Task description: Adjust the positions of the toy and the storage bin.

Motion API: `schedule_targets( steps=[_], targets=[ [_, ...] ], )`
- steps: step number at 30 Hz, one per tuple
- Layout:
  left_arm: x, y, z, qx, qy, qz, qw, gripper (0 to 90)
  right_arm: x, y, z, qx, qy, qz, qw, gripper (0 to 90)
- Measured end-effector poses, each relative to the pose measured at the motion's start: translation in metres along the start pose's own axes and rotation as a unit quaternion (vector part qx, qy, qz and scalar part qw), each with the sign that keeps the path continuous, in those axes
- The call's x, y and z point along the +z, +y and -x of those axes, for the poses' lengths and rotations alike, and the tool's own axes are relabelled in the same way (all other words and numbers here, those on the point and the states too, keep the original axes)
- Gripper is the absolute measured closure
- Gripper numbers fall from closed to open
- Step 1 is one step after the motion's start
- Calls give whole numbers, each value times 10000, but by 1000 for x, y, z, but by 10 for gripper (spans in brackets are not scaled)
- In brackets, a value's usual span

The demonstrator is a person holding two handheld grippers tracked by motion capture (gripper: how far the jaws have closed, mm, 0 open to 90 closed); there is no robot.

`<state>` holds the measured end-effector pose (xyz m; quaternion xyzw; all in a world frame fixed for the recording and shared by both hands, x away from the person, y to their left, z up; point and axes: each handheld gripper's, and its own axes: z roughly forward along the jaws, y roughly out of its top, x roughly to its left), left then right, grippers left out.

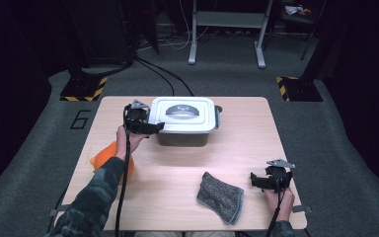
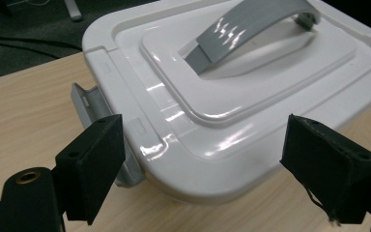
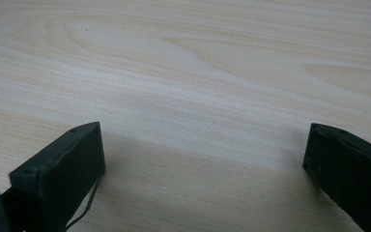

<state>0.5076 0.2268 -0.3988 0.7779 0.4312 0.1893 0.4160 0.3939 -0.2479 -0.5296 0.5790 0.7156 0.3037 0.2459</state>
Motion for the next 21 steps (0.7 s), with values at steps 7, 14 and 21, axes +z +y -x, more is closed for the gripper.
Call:
schedule_targets(
  steps=[7, 14, 21],
  targets=[
    [-4, -13, 11, 123, 195, -188, 9996, 201, 0, 0, 0, 2, -3, 1, 10000, 1],
    [1, -16, 2, 64, 377, -350, 9987, 259, 0, 0, 0, 1, -3, 1, 10000, 1],
    [9, -17, -5, 37, 502, -542, 9973, 270, 0, 0, 0, 5, -2, -1, 10000, 1]
  ],
)
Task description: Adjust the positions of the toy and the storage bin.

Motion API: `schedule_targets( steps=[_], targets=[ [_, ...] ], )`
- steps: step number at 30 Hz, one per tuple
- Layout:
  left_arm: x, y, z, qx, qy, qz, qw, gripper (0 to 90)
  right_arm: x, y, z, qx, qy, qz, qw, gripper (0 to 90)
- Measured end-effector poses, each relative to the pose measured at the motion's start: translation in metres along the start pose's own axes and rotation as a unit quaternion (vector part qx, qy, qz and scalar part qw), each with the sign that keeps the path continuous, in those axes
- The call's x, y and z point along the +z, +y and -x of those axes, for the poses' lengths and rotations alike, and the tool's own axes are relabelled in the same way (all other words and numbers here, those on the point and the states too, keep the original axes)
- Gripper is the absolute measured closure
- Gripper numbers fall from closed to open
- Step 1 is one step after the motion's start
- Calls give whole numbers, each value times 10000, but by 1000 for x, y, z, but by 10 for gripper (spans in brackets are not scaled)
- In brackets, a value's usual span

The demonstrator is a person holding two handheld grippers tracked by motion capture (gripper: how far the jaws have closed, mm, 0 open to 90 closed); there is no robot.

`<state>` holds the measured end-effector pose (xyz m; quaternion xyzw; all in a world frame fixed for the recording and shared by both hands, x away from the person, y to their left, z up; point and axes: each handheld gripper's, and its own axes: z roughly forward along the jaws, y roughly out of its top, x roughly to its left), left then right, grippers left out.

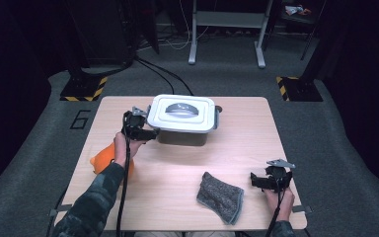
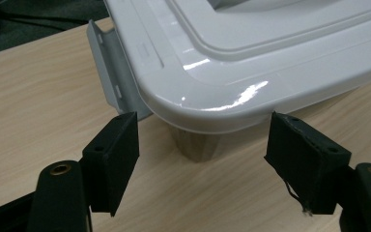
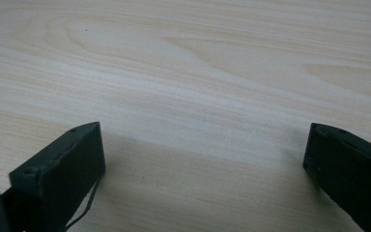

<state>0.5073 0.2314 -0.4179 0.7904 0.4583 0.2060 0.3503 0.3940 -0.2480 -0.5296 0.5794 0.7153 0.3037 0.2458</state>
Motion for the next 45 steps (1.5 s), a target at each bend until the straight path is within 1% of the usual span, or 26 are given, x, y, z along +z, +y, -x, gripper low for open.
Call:
schedule_targets(
  steps=[3, 5, 8, 11, 13, 14, 16, 18, 20, 21, 23, 24, 26, 29, 30, 33, 34, 36, 38, 39, 40, 41, 42, 43, 44, 45],
  targets=[
    [3, 2, 0, -39, 48, 25, 10000, 264, 0, 0, 0, 2, 1, -1, 10000, 1],
    [3, 3, -1, -93, 23, 41, 9999, 253, 0, 0, 0, 4, 3, -2, 10000, 1],
    [-1, 4, 4, -110, -12, 90, 9999, 215, 0, 0, 0, 2, 3, -2, 10000, 1],
    [-9, 3, 11, -71, -74, 191, 9998, 179, 0, 0, 0, 4, 6, -3, 10000, 2],
    [-14, 2, 17, -98, -157, 261, 9995, 159, 0, 0, 0, 4, 7, -4, 10000, 2],
    [-17, 2, 21, -154, -205, 354, 9990, 144, 0, 0, 0, 4, 8, -3, 10000, 2],
    [-24, 1, 30, -98, -219, 490, 9985, 136, 0, 0, 0, 5, 7, -4, 10000, 2],
    [-30, -2, 39, 35, -151, 549, 9984, 101, 0, 0, 0, 6, 9, -6, 10000, 2],
    [-34, -7, 46, 49, -244, 606, 9979, 81, 0, 0, 0, 11, 10, -3, 10000, 2],
    [-35, -9, 49, 64, -250, 608, 9978, 69, 0, 0, 0, 9, 13, -4, 10000, 2],
    [-38, -17, 56, 100, -325, 650, 9973, 62, 0, 0, 0, 27, 19, -22, 10000, 2],
    [-39, -21, 59, 163, -329, 617, 9974, 61, 0, 0, -1, 28, 16, -18, 10000, 2],
    [-40, -30, 66, 199, -383, 616, 9972, 56, 0, 0, -1, 27, 15, -18, 10000, 2],
    [-39, -46, 76, 323, -382, 578, 9971, 53, 0, 0, -1, 27, 15, -21, 10000, 2],
    [-38, -51, 79, 393, -376, 501, 9973, 52, 0, 0, 0, 26, 16, -23, 10000, 2],
    [-35, -67, 89, 479, -464, 433, 9968, 44, 0, 0, -1, 37, 11, -32, 10000, 2],
    [-34, -73, 93, 547, -444, 418, 9966, 42, 0, 1, -1, 33, 12, -34, 10000, 2],
    [-29, -84, 100, 606, -493, 327, 9964, 41, 0, 1, 0, -5, 29, -29, 10000, 2],
    [-23, -96, 107, 686, -482, 212, 9963, 28, 0, 1, 0, -29, 35, -43, 10000, 2],
    [-20, -102, 109, 692, -522, 138, 9961, 20, 0, 2, 0, -20, 49, -62, 10000, 2],
    [-17, -108, 112, 672, -575, 63, 9961, 18, 0, 2, 0, 41, 65, -73, 9999, 4],
    [-14, -114, 113, 676, -603, 13, 9959, 11, 0, 2, 1, -4, 79, -74, 9999, 5],
    [-11, -119, 115, 702, -614, -73, 9956, 9, 0, 3, 1, 9, 85, -73, 9999, 5],
    [-9, -123, 115, 757, -566, -143, 9954, 6, 0, 3, 0, 39, 92, -95, 9999, 8],
    [-8, -127, 116, 741, -592, -124, 9954, 0, 0, 4, 2, 21, 128, -91, 9999, 17],
    [-7, -131, 116, 780, -580, -161, 9951, 2, 1, 5, 2, 26, 188, -66, 9998, 23]
  ],
)
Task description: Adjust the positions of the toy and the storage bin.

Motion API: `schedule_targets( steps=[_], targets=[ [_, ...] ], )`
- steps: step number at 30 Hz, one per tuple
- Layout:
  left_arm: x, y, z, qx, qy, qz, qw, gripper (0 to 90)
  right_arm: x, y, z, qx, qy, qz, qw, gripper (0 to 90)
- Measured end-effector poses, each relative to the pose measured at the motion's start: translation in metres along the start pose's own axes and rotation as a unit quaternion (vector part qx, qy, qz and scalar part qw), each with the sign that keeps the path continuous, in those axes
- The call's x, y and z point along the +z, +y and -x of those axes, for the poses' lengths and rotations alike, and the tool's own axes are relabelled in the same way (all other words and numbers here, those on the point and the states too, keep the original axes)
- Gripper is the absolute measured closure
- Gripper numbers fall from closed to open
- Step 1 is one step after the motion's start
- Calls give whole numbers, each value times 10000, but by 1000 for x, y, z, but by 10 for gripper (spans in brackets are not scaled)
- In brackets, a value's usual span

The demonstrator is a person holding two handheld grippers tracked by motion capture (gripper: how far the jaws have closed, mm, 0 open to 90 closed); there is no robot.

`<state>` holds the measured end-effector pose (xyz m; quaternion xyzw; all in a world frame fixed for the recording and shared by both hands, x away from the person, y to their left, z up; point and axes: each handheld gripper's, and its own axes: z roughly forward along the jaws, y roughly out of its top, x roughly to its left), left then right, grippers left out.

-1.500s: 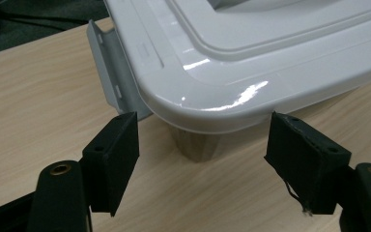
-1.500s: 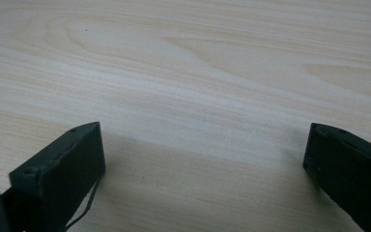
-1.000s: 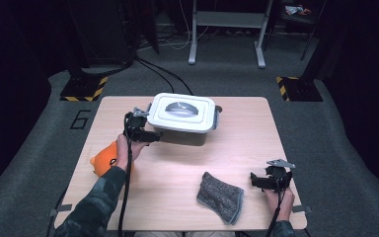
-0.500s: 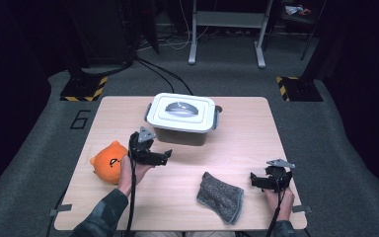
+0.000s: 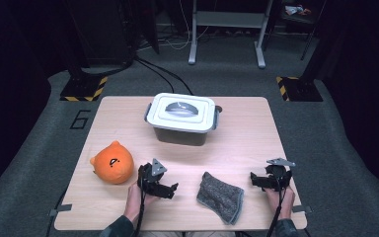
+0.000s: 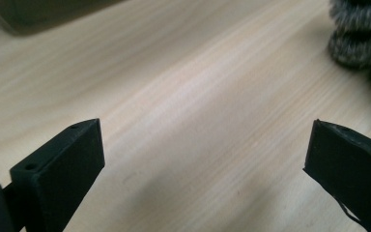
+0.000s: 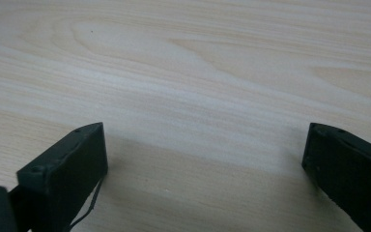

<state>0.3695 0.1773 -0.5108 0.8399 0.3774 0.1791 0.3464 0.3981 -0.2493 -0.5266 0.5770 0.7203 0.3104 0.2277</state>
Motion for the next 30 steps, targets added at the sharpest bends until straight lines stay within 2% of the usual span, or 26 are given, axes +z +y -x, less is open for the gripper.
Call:
schedule_targets(
  steps=[2, 4, 11, 12, 15, 16, 25, 29, 30],
  targets=[
    [4, -6, 1, 10, 33, -75, 10000, 2, 0, 4, 0, 13, 92, -10, 10000, 32],
    [7, -9, 1, 41, 177, -268, 9995, 0, -1, 10, -1, -52, 137, -10, 9999, 34],
    [8, -17, 1, -89, 176, -86, 9998, 0, -8, 40, -6, -170, 326, 158, 9992, 42],
    [8, -18, 0, -106, 116, -87, 9998, 0, -8, 44, -7, -212, 349, 187, 9990, 43],
    [7, -21, -2, -246, 77, -53, 9997, 0, -9, 57, -11, -298, 413, 231, 9984, 48],
    [6, -21, -2, -185, 122, -55, 9997, 1, -8, 62, -12, -345, 446, 218, 9982, 48],
    [7, -22, -1, -190, 13, -50, 9998, 1, 4, 97, -24, -520, 632, 183, 9965, 54],
    [6, -21, -2, -164, -11, -81, 9998, 1, 7, 112, -29, -473, 727, 241, 9959, 59],
    [6, -21, -2, -162, -12, -80, 9998, 1, 8, 115, -30, -524, 719, 294, 9956, 69]
  ],
)
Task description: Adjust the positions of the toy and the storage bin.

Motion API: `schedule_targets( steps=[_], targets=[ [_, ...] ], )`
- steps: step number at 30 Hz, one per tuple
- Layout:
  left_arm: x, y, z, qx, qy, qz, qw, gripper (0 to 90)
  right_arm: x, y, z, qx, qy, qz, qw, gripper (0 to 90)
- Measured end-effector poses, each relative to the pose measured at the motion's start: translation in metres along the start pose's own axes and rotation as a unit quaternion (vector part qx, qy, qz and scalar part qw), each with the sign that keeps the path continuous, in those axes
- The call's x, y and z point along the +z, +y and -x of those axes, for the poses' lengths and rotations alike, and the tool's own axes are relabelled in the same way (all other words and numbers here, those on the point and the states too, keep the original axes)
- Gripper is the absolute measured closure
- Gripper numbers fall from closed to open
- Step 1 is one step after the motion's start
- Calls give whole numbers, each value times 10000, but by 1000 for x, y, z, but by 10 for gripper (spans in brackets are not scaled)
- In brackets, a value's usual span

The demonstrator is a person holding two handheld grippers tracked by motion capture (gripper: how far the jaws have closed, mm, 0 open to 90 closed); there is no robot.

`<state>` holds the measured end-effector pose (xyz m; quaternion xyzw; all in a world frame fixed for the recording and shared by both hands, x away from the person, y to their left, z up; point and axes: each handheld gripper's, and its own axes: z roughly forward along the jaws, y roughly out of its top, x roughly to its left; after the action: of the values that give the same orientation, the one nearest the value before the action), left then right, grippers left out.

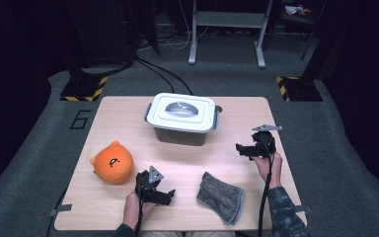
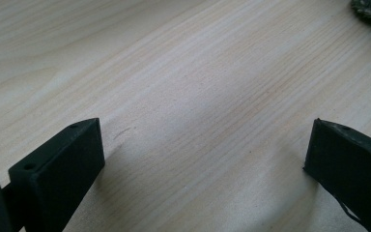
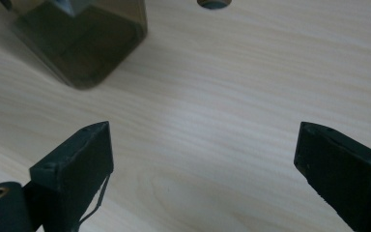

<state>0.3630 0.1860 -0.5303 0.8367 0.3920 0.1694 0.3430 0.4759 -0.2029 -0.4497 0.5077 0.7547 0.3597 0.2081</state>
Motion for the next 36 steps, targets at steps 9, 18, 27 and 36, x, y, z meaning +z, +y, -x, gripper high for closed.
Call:
schedule_targets(
  steps=[9, 18, 27, 36],
  targets=[
    [0, 0, 0, 1, 0, 2, 10000, 2, 15, 32, -6, 37, 238, 16, 9997, 84],
    [0, 0, 0, 10, -3, 1, 10000, 3, 26, 59, -14, 14, 445, 116, 9989, 125],
    [0, 0, 0, 16, -2, 1, 10000, 4, 39, 85, -19, 89, 557, 166, 9983, 238],
    [0, 0, 0, 18, 35, 14, 10000, 4, 57, 99, -26, 99, 575, 103, 9982, 467]
  ],
)
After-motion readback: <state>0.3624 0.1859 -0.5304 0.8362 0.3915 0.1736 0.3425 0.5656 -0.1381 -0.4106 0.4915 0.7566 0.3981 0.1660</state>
